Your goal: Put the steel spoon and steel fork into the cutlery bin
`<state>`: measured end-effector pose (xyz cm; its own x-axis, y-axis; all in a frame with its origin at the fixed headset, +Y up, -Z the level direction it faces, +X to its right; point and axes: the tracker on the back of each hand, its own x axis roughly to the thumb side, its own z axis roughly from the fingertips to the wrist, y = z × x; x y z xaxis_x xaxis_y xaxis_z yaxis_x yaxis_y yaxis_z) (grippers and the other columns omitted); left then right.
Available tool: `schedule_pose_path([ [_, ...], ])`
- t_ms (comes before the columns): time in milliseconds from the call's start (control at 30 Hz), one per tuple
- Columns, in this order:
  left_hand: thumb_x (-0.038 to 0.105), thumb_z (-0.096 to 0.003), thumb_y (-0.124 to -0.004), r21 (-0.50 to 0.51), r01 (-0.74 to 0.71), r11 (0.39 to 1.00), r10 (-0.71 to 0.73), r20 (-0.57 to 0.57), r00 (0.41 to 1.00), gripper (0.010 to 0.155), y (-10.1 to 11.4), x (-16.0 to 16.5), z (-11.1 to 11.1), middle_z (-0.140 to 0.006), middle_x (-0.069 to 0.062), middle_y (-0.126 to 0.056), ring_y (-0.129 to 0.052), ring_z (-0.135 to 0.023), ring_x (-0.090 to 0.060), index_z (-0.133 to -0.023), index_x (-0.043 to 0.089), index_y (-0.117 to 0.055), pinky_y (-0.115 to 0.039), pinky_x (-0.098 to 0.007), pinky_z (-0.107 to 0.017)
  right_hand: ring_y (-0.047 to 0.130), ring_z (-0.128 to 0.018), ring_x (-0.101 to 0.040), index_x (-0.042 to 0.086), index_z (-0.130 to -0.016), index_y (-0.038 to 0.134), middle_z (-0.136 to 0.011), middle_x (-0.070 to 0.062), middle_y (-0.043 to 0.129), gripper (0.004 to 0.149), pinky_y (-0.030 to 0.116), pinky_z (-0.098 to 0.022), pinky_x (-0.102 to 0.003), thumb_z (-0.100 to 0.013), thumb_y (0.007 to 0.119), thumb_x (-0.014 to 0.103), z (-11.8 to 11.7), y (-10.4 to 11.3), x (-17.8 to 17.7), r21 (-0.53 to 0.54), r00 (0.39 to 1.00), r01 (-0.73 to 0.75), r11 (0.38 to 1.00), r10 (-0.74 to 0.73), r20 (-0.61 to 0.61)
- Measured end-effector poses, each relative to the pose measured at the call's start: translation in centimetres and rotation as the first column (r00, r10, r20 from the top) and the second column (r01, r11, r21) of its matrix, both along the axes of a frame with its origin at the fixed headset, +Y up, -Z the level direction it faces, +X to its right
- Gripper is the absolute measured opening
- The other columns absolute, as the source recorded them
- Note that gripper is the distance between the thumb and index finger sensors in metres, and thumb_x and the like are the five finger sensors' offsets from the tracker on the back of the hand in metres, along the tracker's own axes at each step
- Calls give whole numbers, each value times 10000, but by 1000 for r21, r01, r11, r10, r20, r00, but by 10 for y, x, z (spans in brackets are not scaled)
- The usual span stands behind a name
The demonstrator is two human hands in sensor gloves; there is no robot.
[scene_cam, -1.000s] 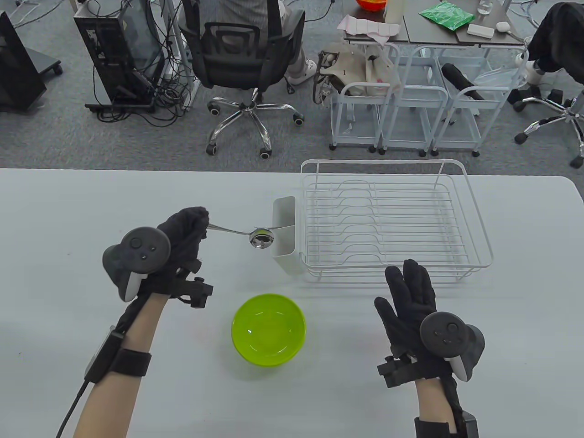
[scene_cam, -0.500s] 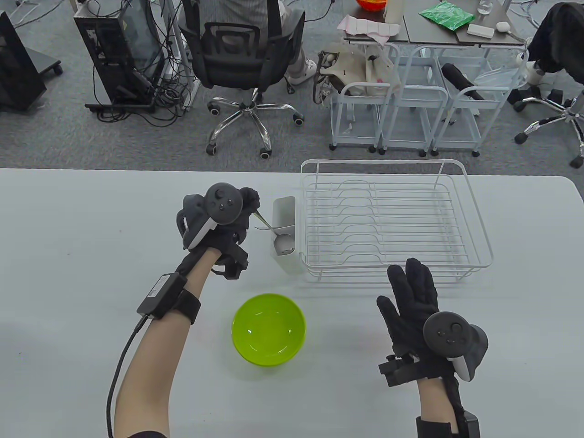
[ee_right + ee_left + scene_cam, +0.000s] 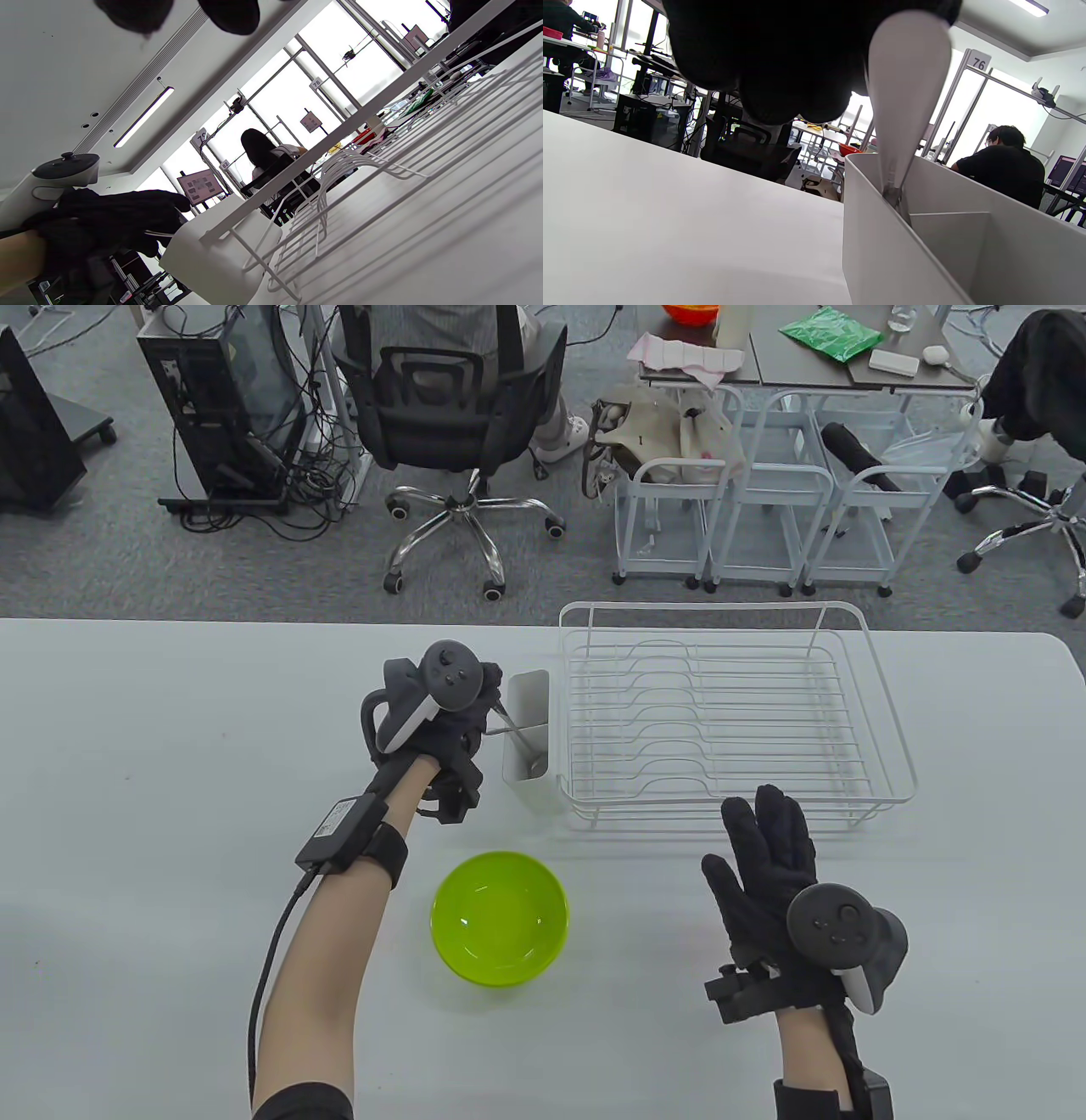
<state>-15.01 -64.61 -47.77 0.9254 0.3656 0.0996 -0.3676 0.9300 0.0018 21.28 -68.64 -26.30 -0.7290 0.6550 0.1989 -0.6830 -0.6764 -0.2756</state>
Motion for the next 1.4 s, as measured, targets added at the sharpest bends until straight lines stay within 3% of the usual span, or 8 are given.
schedule_pose_path([
  [133,423,-555,-628,54,6,999,-6,1,1000,549,6,-10,14,-1162,-27,-770,-844,-1006,-307,-1099,345,-633,-721,-545,-716,177,-1101,-378,211,-1118,514,-1185,-98,279,687,245,-725,-622,-510,639,505,0,-1,-2,-1,1000,-9,1000,9,-8],
  [267,424,-559,-614,131,77,988,-81,19,997,553,10,-24,41,-1253,-33,-582,-706,-1102,-337,-1107,355,-609,-657,-575,-750,167,-1103,-358,208,-1120,501,-1183,-75,282,692,237,-728,-611,-509,642,502,-2,-3,-7,-10,999,-31,999,31,-20],
  [367,441,-561,-601,171,79,982,-86,32,996,567,7,-37,66,-1276,-44,-486,-601,-1144,-350,-1122,359,-573,-627,-579,-764,160,-1102,-354,213,-1120,497,-1182,-70,277,690,233,-730,-607,-509,642,500,-2,-5,-10,-15,999,-47,999,46,-28],
  [600,472,-562,-589,187,56,981,-67,52,996,590,-17,-66,122,-1282,-63,-459,-510,-1164,-365,-1137,350,-547,-567,-599,-782,150,-1103,-347,224,-1122,487,-1182,-62,269,691,225,-729,-607,-509,640,503,-3,-8,-17,-21,997,-71,997,70,-45],
  [900,515,-557,-574,233,-22,972,19,16,1000,622,-40,-93,175,-1295,-74,-376,-391,-1179,-378,-1153,350,-508,-499,-623,-793,140,-1100,-349,219,-1120,493,-1182,-69,267,687,189,-724,-602,-510,640,499,-3,-11,-21,-23,994,-105,994,104,-35],
  [1100,515,-557,-572,269,-2,963,1,5,1000,621,-51,-101,192,-1294,-66,-385,-391,-1181,-368,-1152,353,-506,-490,-618,-799,133,-1098,-349,217,-1121,491,-1181,-72,262,690,188,-724,-603,-510,639,502,-4,-16,-23,-42,992,-126,991,126,-23],
  [1300,526,-551,-569,284,193,939,-190,-39,981,622,-67,-115,191,-1295,-46,-370,-380,-1188,-347,-1149,374,-487,-475,-605,-810,139,-1096,-358,216,-1120,490,-1180,-78,260,692,195,-723,-606,-510,639,504,-6,-20,-25,-57,989,-148,987,147,-17],
  [1400,527,-552,-569,264,152,952,-143,-54,988,621,-68,-124,190,-1294,-51,-382,-390,-1186,-351,-1148,369,-496,-479,-608,-806,139,-1096,-363,216,-1121,488,-1180,-83,260,694,200,-722,-610,-509,639,506,-5,-19,-26,-51,987,-162,985,161,-17],
])
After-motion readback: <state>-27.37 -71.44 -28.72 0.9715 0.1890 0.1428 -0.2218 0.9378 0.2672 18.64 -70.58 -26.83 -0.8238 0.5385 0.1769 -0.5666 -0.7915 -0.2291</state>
